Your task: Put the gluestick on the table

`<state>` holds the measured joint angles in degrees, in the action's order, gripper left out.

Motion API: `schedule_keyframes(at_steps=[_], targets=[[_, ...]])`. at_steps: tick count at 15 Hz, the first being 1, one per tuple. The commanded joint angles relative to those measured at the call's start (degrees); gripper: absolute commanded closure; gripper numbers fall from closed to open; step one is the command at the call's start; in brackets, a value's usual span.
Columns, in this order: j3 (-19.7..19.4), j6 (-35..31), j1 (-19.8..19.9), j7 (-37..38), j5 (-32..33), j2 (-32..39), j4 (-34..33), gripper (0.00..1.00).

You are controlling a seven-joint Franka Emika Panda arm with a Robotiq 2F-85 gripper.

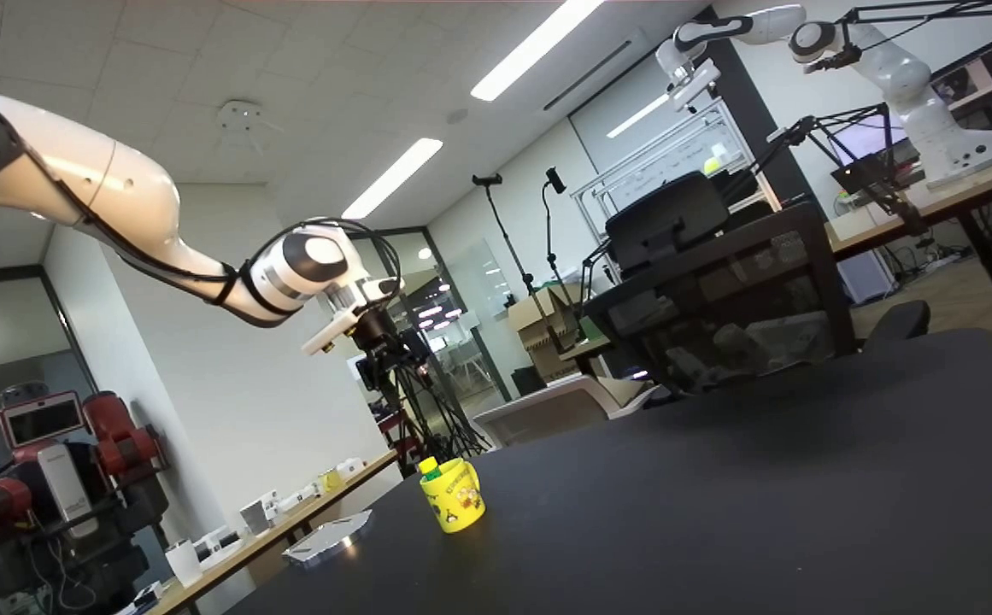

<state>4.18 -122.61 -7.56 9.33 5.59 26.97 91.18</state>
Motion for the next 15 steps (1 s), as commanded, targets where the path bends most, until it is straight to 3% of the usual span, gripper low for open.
schedule_keyframes(at_steps=[1, 15], targets=[[-0.8, 1.0, -1.37, 2.45, -0.95, 5.19, -3.73, 0.0], [-1.17, -4.1, -4.31, 1.69, -0.44, 11.97, -4.09, 0.0]])
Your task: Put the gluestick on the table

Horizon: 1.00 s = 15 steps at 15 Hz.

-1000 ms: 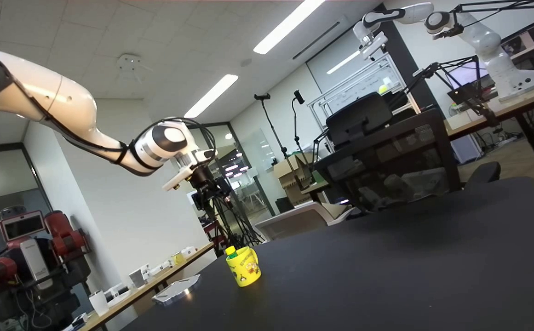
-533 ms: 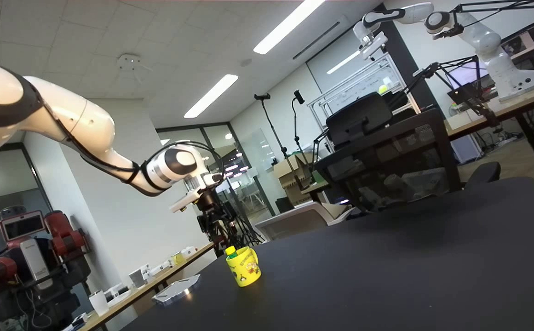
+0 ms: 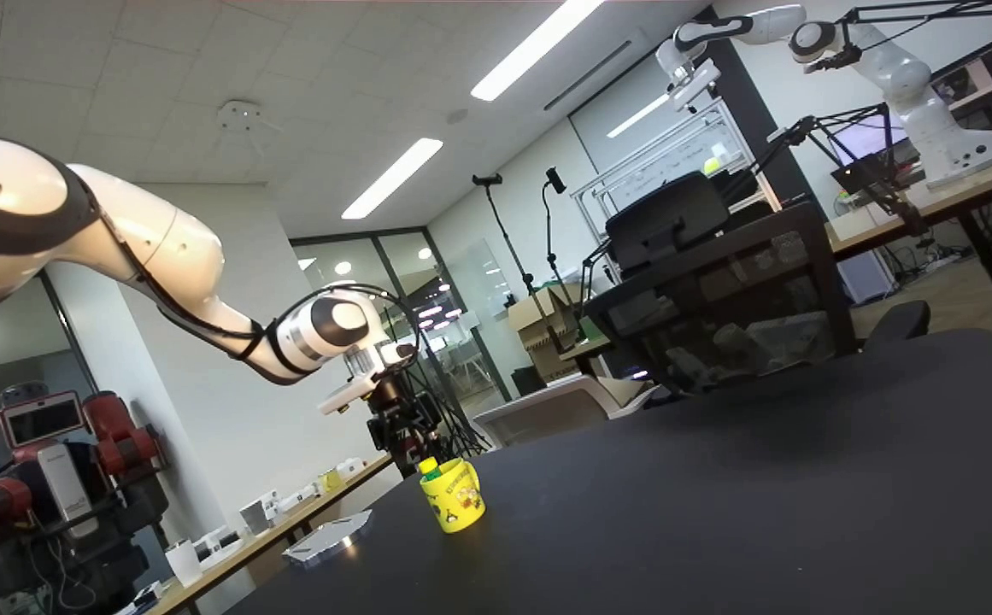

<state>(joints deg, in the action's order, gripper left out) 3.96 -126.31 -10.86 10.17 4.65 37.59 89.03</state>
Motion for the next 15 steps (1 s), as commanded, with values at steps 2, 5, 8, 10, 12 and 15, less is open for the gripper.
schedule_keyframes(at_steps=[2, 5, 8, 10, 12, 15], targets=[[-1.3, -1.7, -1.27, 0.97, 0.98, 1.71, -1.88, 0.0], [-2.29, -4.42, -1.92, 1.43, 2.46, 2.21, -1.64, 0.25], [-2.68, -4.71, -2.04, 1.38, 2.57, 2.44, -1.63, 0.4], [-2.43, -3.03, -1.61, 1.4, 1.67, 2.7, -2.14, 0.54], [-2.12, -0.73, -1.04, 1.36, 0.46, 2.96, -2.72, 0.68], [-1.34, 4.55, 0.37, 0.85, -3.03, 3.42, -4.27, 0.88]])
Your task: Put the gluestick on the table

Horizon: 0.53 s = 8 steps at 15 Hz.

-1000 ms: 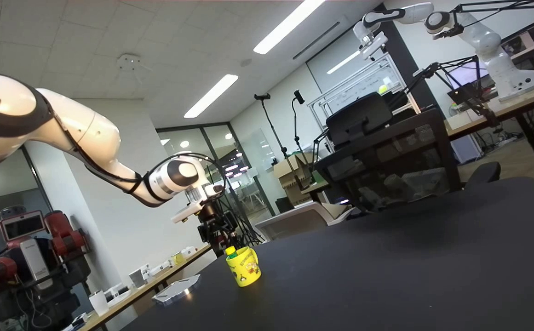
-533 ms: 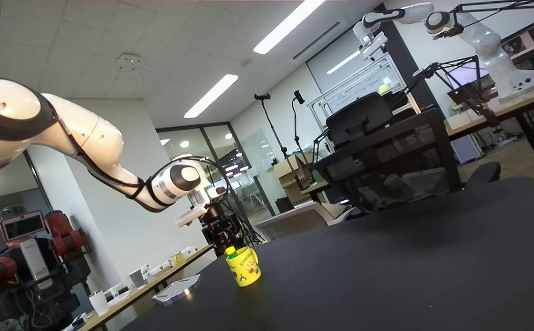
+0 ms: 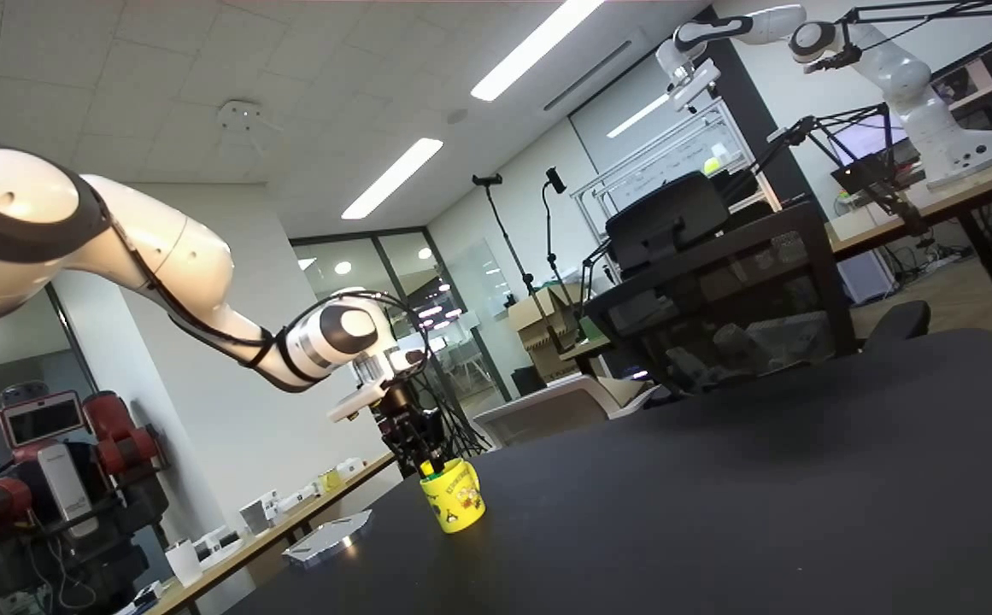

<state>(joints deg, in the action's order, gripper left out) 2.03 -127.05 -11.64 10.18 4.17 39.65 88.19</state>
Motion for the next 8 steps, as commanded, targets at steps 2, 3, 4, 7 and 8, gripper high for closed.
schedule_keyframes(at_steps=[2, 3, 4, 7, 8], targets=[[0.57, 7.53, 1.57, 0.94, -4.17, 0.91, -4.09, 0.91], [0.58, 8.16, 1.67, 0.9, -4.7, 0.52, -4.33, 0.91], [0.54, 8.45, 1.55, 0.94, -4.72, -0.48, -4.29, 0.91], [0.5, 8.1, 0.79, 1.06, -4.14, -3.8, -3.63, 0.91], [0.58, 7.92, 0.5, 1.14, -3.85, -5.4, -2.99, 0.91]])
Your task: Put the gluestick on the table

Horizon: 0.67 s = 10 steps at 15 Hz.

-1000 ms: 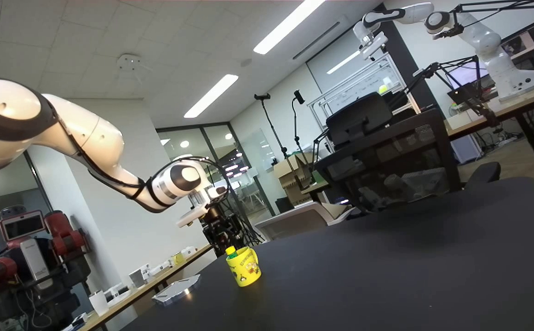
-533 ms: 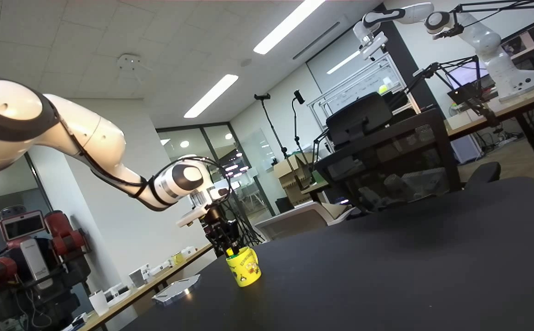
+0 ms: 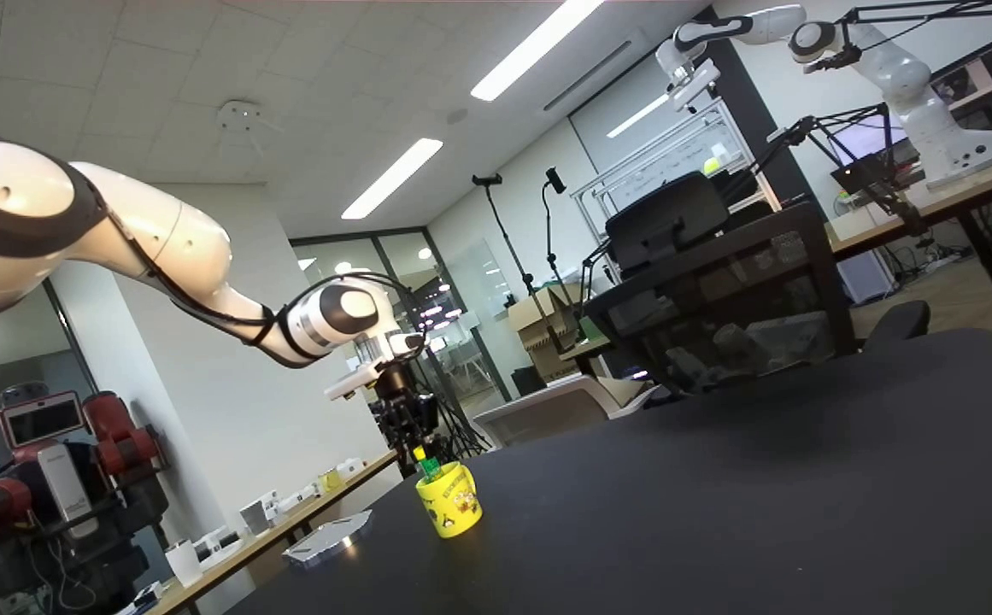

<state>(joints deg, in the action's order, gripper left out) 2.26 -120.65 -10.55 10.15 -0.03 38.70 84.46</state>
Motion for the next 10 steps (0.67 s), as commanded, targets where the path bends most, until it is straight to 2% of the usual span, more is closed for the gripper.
schedule_keyframes(at_steps=[1, 7, 10], targets=[[0.37, 1.67, -0.9, 1.52, 0.65, -5.95, 1.2, 0.91], [0.54, 5.8, -2.61, 2.29, 3.88, -16.91, 7.15, 0.91], [2.07, 5.81, -2.29, 0.98, 2.81, -20.79, 11.42, 0.91]])
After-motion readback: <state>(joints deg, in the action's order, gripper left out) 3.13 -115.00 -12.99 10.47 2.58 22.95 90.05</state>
